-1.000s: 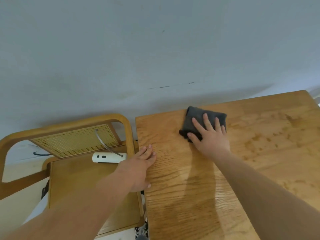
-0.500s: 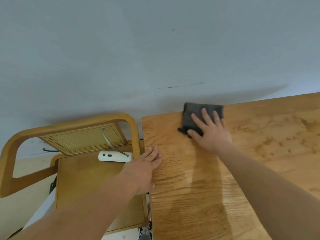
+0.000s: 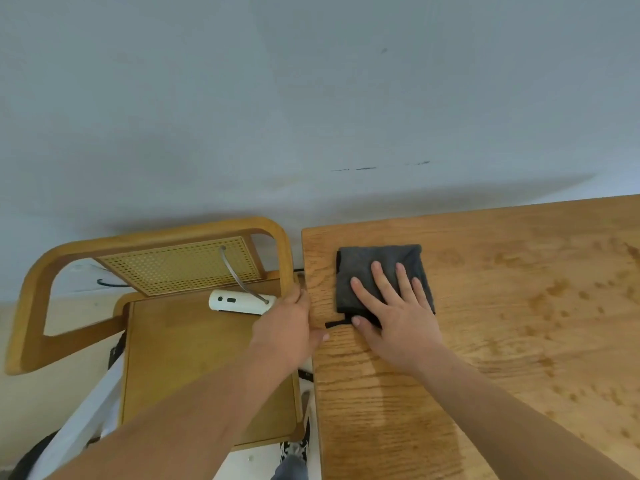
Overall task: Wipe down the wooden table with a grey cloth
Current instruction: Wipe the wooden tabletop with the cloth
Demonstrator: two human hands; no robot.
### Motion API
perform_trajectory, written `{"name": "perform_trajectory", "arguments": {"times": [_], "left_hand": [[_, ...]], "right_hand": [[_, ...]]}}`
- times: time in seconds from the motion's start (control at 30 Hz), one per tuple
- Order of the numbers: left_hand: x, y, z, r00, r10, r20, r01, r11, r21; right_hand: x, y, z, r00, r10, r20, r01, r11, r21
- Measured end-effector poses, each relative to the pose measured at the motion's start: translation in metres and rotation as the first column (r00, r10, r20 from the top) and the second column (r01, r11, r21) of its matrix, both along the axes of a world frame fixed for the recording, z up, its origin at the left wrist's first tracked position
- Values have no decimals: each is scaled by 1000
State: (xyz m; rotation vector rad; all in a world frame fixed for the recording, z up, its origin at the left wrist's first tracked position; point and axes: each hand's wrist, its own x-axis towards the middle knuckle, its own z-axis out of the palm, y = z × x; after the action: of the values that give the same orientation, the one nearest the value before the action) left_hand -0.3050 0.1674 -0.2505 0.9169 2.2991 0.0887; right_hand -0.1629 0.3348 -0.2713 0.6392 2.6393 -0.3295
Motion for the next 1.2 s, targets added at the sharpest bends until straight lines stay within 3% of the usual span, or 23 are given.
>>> {"name": "perform_trajectory", "arguments": {"times": [0.17,0.33,0.47,0.63,0.73,0.83,0.93,1.1,1.2], "left_hand": [[6,15,2,997,26,77,-9,975,-222],[7,31,7,986,83,142,-19,915,-404],[9,25,5,990,100,101,-60,940,-335],[14,9,5,990,133,43,-122,973,-193],[13,5,1,951,274,147,-245,951,-188],[13,5,0,950,262,169,-227,953,-200],[11,10,-1,955,254,152,-223,956,-193],[12,11,0,936,285,207,-241,947,-213],[11,8,-3,933,289,217,-248,948,-198]], "right_hand": [[-26,6,-1,1000,10,-23,-10,1000,26],[-105,18,-7,996,-60,-58,62,997,44],[-125,4,-9,992,-105,-63,106,994,8],[-41,-27,-11,971,150,-184,-154,988,-10],[7,-5,-10,947,286,-144,-290,957,-10],[18,16,-4,939,341,-49,-341,940,-9],[-23,23,2,966,258,-31,-258,966,8],[-114,0,-9,995,-59,-75,60,998,7],[-118,-13,-13,994,-70,-89,70,997,8]]}}
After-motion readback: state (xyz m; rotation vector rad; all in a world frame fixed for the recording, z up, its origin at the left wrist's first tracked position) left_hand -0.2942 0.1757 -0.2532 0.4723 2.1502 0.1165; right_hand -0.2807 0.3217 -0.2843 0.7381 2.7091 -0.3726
